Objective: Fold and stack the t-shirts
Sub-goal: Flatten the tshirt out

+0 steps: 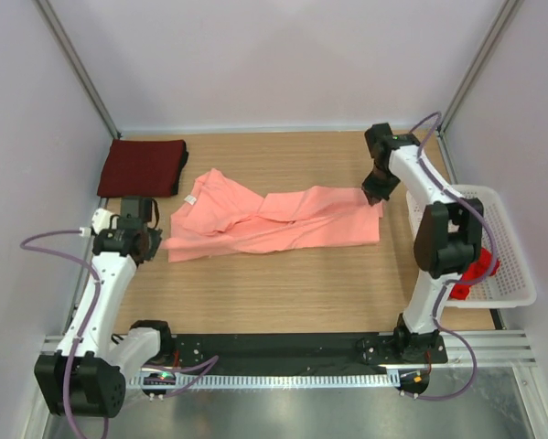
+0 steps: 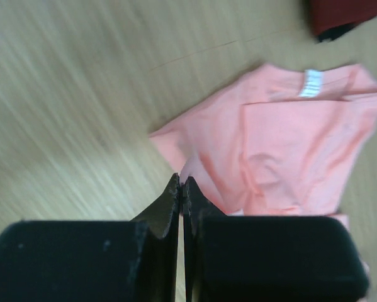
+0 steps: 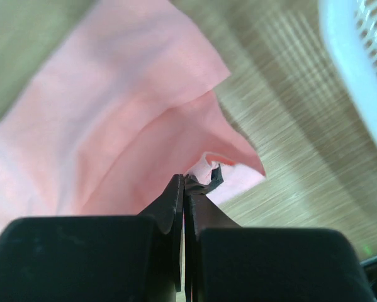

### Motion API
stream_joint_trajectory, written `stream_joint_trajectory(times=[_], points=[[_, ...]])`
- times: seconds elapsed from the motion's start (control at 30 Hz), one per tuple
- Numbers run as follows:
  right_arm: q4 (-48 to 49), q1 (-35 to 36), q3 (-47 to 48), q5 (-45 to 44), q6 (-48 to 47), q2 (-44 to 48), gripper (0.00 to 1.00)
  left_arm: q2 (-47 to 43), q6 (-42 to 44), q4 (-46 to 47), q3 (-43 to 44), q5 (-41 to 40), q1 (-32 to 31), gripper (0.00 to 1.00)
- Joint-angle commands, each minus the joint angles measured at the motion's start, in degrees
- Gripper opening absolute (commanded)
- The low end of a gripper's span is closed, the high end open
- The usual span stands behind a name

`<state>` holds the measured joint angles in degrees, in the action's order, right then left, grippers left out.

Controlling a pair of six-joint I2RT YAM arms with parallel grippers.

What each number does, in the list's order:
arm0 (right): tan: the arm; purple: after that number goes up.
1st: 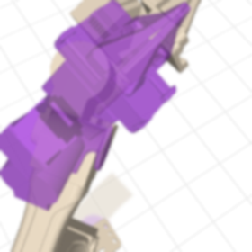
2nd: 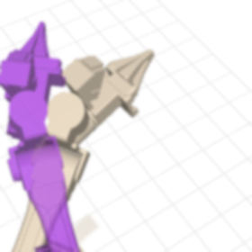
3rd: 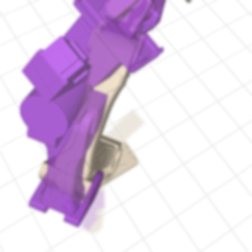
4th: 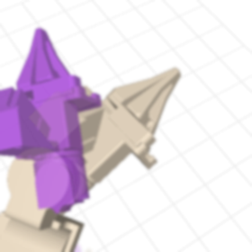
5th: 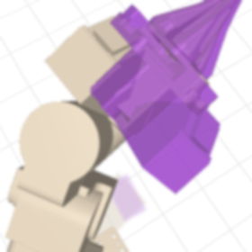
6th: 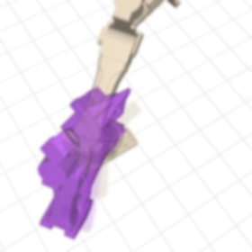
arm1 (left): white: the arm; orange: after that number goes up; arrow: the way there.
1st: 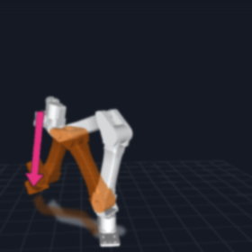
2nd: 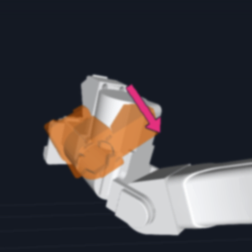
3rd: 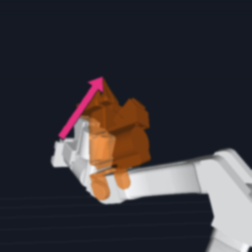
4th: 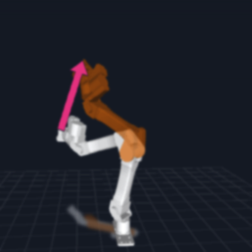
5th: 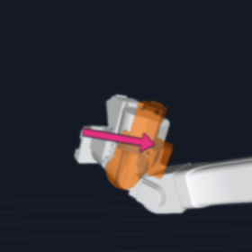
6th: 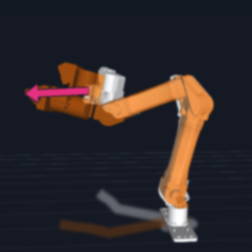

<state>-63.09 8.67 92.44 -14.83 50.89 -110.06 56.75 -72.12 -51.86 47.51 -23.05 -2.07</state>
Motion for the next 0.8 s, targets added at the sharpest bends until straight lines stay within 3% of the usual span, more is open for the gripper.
stream_joint_trajectory(times=[0.0,0.23,0.37,0.5,0.67,0.77], points=[[2.97,0.38,5.80,-1.61,-12.01,11.60,0.01,-0.50,9.77,1.06,8.29,-4.11,0.40,0.00],[3.68,0.56,17.49,-2.31,-21.09,27.07,0.01,-0.06,22.08,1.58,28.49,5.80,0.40,0.00],[4.72,0.56,23.57,-1.17,-23.65,35.07,0.01,0.90,24.13,-3.93,46.47,13.79,0.48,0.01],[8.15,0.48,22.18,1.73,-23.82,45.97,0.01,1.08,23.52,-9.47,58.71,19.60,0.48,0.00],[7.99,0.48,21.46,2.70,-22.51,53.54,0.01,-0.85,22.63,-12.92,66.39,20.94,0.40,0.01],[7.81,0.56,19.89,3.93,-22.68,53.64,0.01,-1.21,22.81,-12.13,64.74,21.20,0.40,0.00]])
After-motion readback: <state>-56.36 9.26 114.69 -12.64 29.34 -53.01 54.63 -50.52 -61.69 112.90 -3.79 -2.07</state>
